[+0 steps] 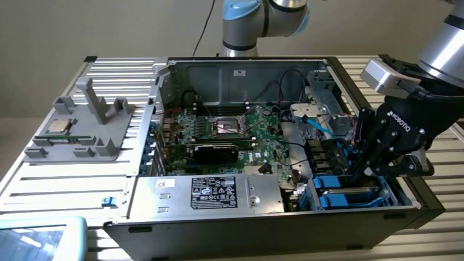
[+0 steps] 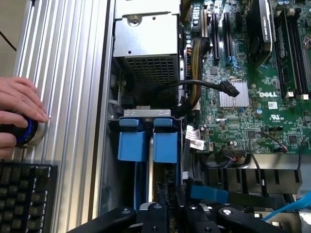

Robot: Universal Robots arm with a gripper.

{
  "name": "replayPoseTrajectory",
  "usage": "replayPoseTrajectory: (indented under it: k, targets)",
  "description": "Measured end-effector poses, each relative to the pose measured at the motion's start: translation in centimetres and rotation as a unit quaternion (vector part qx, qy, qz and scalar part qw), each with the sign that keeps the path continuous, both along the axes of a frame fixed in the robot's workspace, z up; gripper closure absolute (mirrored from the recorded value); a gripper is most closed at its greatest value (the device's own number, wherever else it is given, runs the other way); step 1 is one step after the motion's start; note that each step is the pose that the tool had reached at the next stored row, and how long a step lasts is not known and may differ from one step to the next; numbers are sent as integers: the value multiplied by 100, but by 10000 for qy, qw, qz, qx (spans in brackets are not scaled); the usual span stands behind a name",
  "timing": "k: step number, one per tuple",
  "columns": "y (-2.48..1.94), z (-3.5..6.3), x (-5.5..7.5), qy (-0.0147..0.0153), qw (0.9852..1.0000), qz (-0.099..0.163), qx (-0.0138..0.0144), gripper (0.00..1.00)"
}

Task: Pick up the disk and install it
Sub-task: 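Insert the first disk wire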

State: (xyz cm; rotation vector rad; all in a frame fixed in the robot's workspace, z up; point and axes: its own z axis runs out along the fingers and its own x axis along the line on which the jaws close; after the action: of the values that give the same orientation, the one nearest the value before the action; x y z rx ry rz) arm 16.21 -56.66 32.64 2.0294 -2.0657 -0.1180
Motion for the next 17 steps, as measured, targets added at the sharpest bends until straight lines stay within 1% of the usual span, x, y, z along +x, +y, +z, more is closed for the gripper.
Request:
replayPoseTrajectory:
  k: [4,17]
  targets:
    - [-10,0,-1,0,10000,-2,0,83]
    - [-19,-1,-1,0,10000,-9,0,83]
